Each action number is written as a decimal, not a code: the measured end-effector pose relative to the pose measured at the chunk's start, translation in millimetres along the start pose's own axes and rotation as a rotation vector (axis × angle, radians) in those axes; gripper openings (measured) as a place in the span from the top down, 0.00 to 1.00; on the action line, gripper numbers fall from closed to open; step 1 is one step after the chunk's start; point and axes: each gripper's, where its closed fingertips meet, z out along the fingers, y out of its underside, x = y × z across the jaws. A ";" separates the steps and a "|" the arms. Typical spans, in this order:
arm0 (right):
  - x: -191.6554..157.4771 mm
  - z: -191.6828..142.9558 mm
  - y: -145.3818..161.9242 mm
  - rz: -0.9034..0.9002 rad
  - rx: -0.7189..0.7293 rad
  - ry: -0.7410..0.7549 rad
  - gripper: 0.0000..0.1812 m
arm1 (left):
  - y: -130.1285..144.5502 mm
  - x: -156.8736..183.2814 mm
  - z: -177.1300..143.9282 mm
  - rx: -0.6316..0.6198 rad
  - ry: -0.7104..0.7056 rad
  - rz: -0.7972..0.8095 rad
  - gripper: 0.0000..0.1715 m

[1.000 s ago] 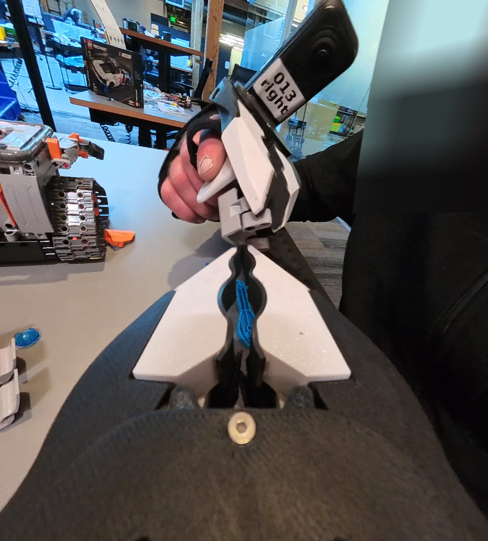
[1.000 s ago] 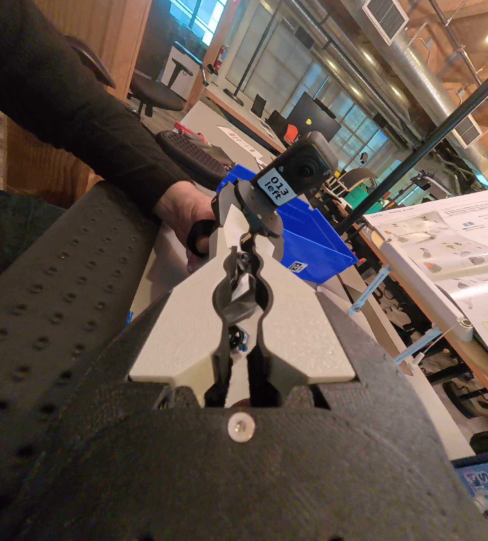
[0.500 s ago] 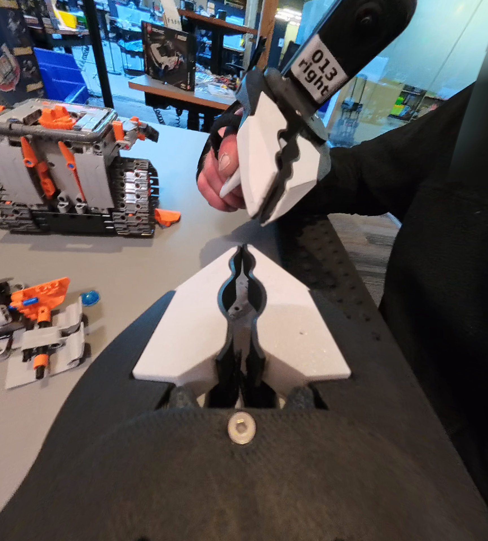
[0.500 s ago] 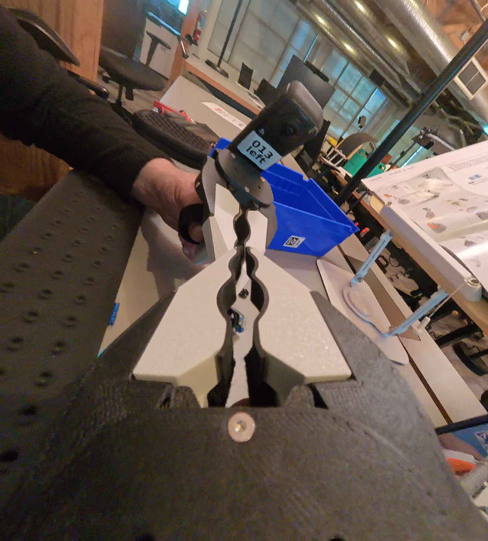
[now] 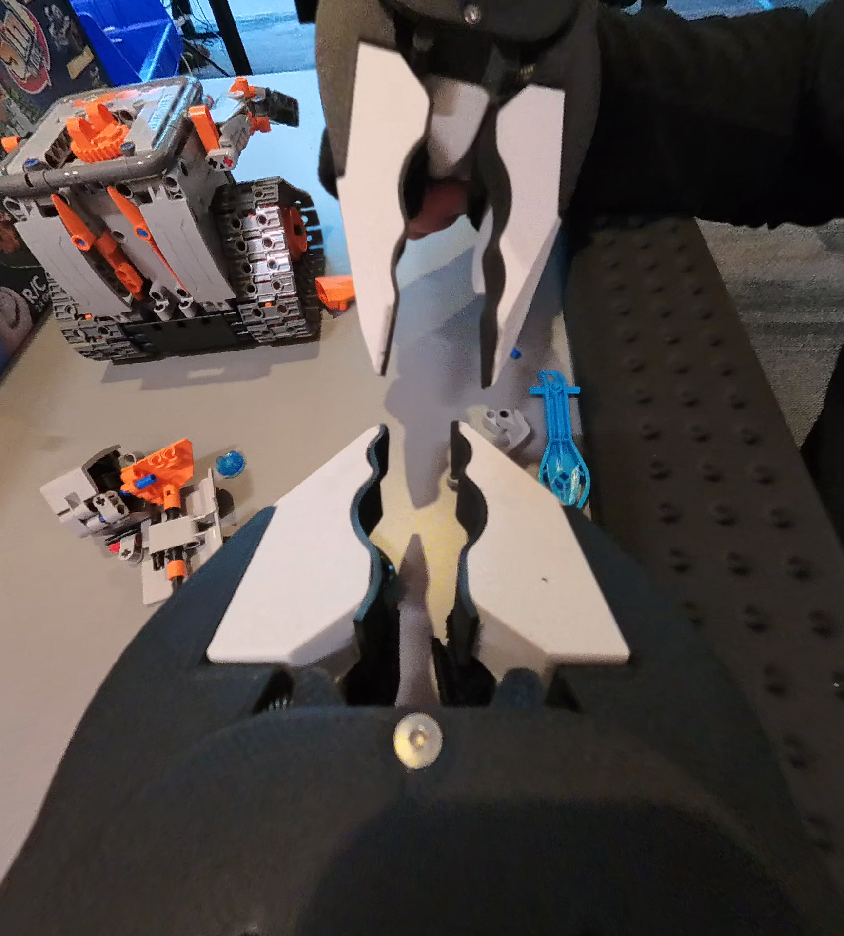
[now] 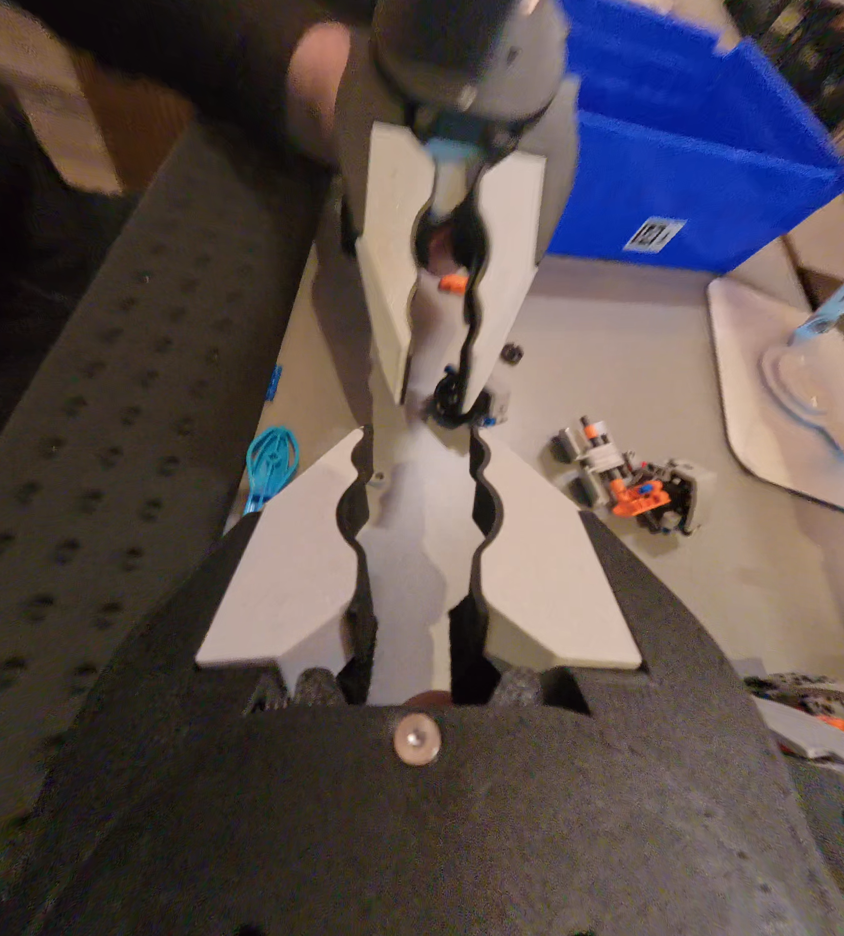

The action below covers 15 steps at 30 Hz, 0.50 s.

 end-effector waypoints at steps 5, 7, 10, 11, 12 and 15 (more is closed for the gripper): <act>-31.1 11.7 24.3 0.048 -0.138 -0.175 0.75 | 4.4 1.8 2.2 0.010 0.045 -0.049 0.91; -35.7 17.1 36.5 0.080 -0.197 -0.211 0.75 | 6.7 1.7 3.7 0.001 0.033 -0.038 0.91; -36.1 24.0 53.5 0.104 -0.272 -0.218 0.80 | 2.4 3.8 2.1 0.016 0.020 -0.011 0.91; -35.5 26.1 58.5 0.108 -0.293 -0.216 0.81 | 1.5 4.3 1.6 0.020 0.018 -0.008 0.91; -36.8 27.8 60.8 0.111 -0.298 -0.226 0.83 | 1.5 4.9 1.5 0.022 0.018 -0.008 0.91; -39.3 29.9 60.0 0.119 -0.286 -0.246 0.88 | 6.8 4.4 4.3 -0.002 0.008 -0.003 0.90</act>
